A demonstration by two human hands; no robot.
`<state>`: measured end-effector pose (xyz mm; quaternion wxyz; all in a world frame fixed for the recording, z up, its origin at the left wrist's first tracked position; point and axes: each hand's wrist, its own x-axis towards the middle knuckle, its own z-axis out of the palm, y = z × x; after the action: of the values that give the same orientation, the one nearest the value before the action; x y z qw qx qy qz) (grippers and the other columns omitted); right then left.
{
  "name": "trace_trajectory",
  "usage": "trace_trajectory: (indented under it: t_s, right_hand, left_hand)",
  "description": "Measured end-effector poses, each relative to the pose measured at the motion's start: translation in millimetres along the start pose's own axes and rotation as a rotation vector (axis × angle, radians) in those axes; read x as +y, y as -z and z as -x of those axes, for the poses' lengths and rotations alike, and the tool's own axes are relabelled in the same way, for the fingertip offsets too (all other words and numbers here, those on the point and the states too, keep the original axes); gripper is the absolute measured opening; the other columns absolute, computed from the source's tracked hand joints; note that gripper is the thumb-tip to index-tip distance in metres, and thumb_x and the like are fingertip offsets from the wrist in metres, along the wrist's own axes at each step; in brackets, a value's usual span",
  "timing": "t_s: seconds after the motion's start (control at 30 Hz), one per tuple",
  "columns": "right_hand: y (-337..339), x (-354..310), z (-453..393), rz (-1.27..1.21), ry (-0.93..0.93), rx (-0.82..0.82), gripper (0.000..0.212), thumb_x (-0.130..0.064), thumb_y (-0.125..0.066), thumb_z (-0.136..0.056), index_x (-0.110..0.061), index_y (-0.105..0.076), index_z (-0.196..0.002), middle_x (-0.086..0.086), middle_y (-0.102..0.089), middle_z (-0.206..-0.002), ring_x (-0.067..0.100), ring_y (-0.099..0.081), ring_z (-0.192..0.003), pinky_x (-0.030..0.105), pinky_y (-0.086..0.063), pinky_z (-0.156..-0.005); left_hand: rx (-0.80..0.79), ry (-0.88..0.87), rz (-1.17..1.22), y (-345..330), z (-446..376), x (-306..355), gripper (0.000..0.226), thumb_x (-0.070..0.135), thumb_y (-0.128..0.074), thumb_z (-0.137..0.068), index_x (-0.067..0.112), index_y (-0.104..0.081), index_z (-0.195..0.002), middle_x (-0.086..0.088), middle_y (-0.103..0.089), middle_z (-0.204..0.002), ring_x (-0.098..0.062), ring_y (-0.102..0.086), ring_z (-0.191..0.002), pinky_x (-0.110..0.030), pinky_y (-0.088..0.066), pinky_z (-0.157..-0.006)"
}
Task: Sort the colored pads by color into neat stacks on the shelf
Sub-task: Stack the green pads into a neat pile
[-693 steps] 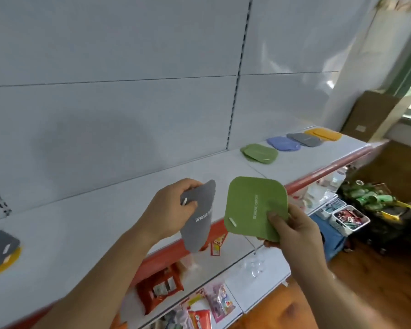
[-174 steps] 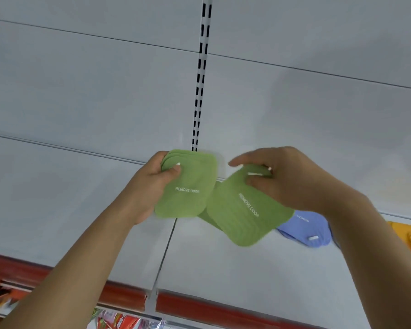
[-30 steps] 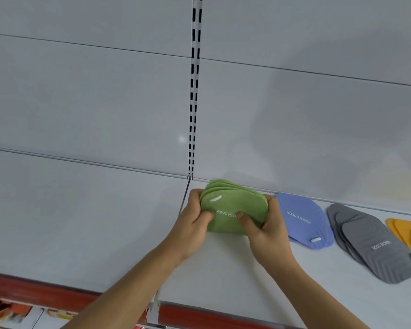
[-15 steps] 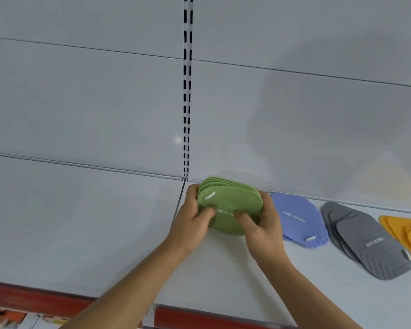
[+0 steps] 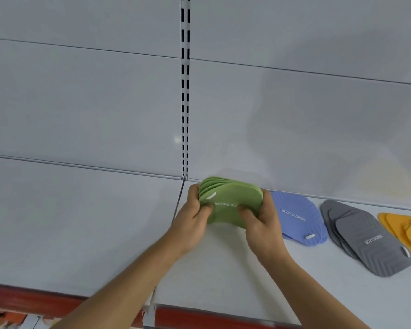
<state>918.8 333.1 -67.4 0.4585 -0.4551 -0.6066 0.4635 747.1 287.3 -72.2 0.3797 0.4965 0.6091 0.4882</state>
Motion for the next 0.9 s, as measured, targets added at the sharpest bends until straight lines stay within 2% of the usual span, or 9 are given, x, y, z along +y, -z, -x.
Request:
trace_trajectory:
  t_s: [0.1,0.23,0.33,0.5,0.63,0.73,0.8,0.9]
  right_hand:
    - [2.4,-5.4,-9.9,0.022,-0.005,-0.023,0.034,0.000,-0.059,-0.095,-0.033,-0.059,-0.104,-0.018,-0.070,-0.093,0.000,-0.065,-0.089,0.027,-0.050,-0.078]
    - [-4.8,-2.2,-10.0,0.014,-0.021,-0.049,0.036,-0.001,-0.059,-0.097,-0.033,-0.058,-0.114,-0.020,-0.070,-0.101,0.001,-0.066,-0.098,0.028,-0.050,-0.086]
    - [-9.1,0.1,-5.8,-0.041,-0.024,-0.035,0.041,0.002,-0.060,-0.095,-0.033,-0.059,-0.115,-0.017,-0.072,-0.104,0.004,-0.067,-0.103,0.028,-0.051,-0.088]
    - [-7.8,8.8,-8.3,-0.073,-0.071,-0.003,0.039,0.004,-0.059,-0.091,-0.029,-0.065,-0.111,-0.004,-0.075,-0.106,0.021,-0.069,-0.107,0.045,-0.055,-0.092]
    - [-9.7,9.4,-8.3,-0.028,-0.080,-0.044,0.043,0.003,-0.054,-0.096,-0.031,-0.063,-0.121,-0.011,-0.074,-0.111,0.011,-0.067,-0.111,0.034,-0.053,-0.095]
    - [-0.5,7.1,-15.2,0.141,-0.052,-0.057,0.034,-0.006,-0.057,-0.097,-0.036,-0.061,-0.111,-0.018,-0.070,-0.099,0.008,-0.065,-0.097,0.029,-0.053,-0.085]
    - [5.3,3.1,-23.6,0.290,-0.056,-0.069,0.022,-0.014,-0.060,-0.097,-0.034,-0.059,-0.104,-0.014,-0.067,-0.087,0.013,-0.063,-0.088,0.026,-0.050,-0.073]
    - [6.1,-3.1,-36.4,0.421,-0.131,-0.088,0.015,-0.023,-0.065,-0.093,-0.033,-0.062,-0.104,-0.012,-0.069,-0.084,0.013,-0.065,-0.083,0.030,-0.051,-0.068]
  left_hand:
    - [-0.053,0.034,-0.077,13.8,-14.0,9.8,0.034,0.030,-0.050,-0.091,0.024,-0.050,-0.124,-0.001,-0.068,-0.114,-0.022,-0.062,-0.112,-0.044,-0.048,-0.102]
    - [-0.078,0.071,-0.080,20.9,-20.1,8.0,0.039,0.031,-0.051,-0.089,0.026,-0.049,-0.127,-0.005,-0.066,-0.122,-0.024,-0.061,-0.120,-0.047,-0.046,-0.108]
    - [-0.048,0.069,0.002,15.0,-13.2,-0.8,0.043,0.024,-0.051,-0.087,0.024,-0.049,-0.130,-0.004,-0.064,-0.128,-0.020,-0.057,-0.126,-0.042,-0.045,-0.110]
    - [0.012,0.069,0.118,6.6,-10.0,-1.3,0.040,0.023,-0.050,-0.083,0.026,-0.052,-0.123,0.002,-0.065,-0.123,-0.004,-0.059,-0.113,-0.030,-0.047,-0.100]
    - [-0.004,0.076,0.105,8.7,-9.9,-2.8,0.043,0.029,-0.049,-0.088,0.030,-0.054,-0.131,0.010,-0.066,-0.127,-0.001,-0.058,-0.121,-0.023,-0.045,-0.104]
    - [-0.039,0.119,0.025,17.1,-15.7,1.9,0.045,0.034,-0.049,-0.088,0.025,-0.057,-0.132,0.005,-0.068,-0.128,-0.011,-0.059,-0.125,-0.032,-0.044,-0.108]
    - [-0.035,0.177,-0.029,22.5,-23.9,4.1,0.047,0.035,-0.050,-0.083,0.023,-0.060,-0.127,0.001,-0.069,-0.126,-0.018,-0.061,-0.122,-0.042,-0.047,-0.110]
    - [-0.035,0.267,-0.101,28.3,-36.4,3.5,0.040,0.027,-0.053,-0.082,0.023,-0.067,-0.120,0.001,-0.073,-0.118,-0.020,-0.067,-0.115,-0.049,-0.052,-0.106]
